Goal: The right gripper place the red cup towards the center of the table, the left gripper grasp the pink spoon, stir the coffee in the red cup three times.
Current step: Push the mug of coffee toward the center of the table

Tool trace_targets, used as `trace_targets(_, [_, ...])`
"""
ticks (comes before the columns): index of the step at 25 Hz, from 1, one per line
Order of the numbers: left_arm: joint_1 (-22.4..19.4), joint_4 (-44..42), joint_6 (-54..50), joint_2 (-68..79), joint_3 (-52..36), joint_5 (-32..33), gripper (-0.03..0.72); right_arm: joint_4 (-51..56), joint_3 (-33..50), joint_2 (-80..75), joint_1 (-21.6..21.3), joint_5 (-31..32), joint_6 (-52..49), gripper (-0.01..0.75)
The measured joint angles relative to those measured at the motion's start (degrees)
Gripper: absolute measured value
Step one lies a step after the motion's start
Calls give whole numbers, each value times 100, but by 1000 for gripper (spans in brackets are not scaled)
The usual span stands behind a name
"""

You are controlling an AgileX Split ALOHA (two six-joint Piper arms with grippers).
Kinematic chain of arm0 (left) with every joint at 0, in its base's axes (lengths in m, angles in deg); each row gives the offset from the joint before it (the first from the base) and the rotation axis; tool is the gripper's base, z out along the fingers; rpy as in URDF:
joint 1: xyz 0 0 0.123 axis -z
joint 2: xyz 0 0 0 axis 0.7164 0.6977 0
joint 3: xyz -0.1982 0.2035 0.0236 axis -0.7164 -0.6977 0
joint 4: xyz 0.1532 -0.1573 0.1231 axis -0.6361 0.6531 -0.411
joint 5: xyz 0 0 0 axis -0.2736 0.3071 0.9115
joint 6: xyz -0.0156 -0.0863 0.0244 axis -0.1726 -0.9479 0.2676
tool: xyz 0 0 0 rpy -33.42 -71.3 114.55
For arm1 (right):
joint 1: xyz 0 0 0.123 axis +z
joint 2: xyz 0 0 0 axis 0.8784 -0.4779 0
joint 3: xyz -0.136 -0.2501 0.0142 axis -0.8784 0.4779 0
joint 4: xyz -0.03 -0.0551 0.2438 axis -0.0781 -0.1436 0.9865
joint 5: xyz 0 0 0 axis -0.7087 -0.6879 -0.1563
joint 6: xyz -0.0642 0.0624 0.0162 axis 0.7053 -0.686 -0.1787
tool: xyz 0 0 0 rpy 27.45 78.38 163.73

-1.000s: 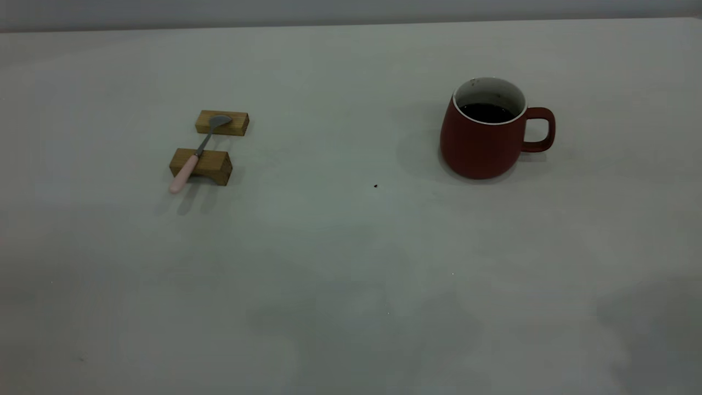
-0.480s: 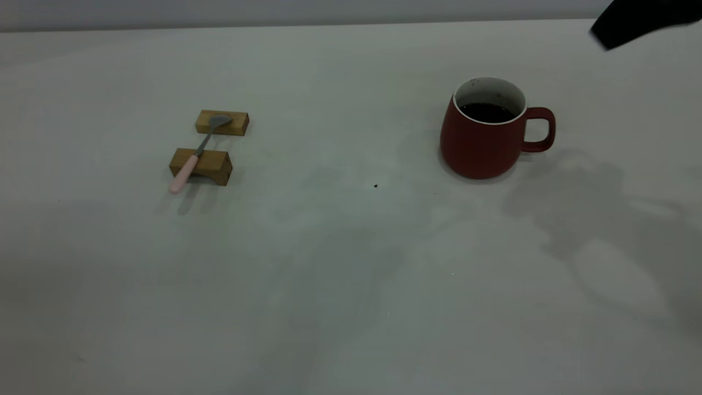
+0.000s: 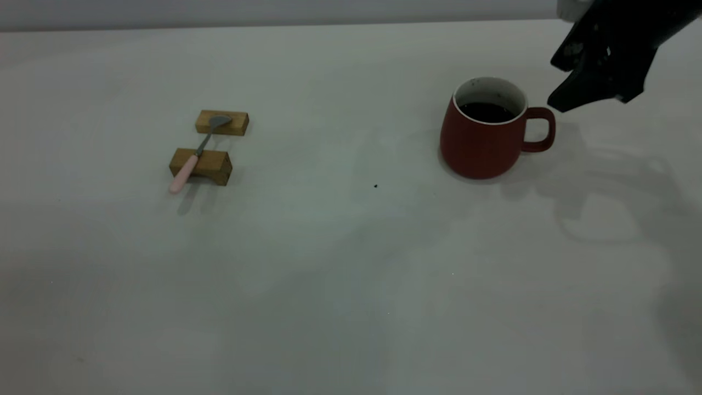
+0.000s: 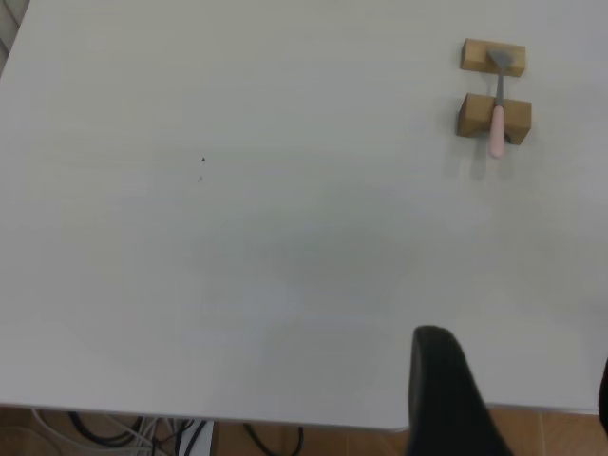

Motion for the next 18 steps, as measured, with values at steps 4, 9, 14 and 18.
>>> trace_targets(4, [0,0,-5,0,0,0,461,49,-291,-410,-14,7,14,587])
trace_targets(9, [0,0,-5,0,0,0,461,95,-510,-807,-8,112,14,587])
trace_targets(14, [0,0,-5,0,0,0,461,98,-750,-1057,138,166,19,587])
trace_targets(18, [0,0,-5,0,0,0,461,110,-944,-1248,369,140,25,587])
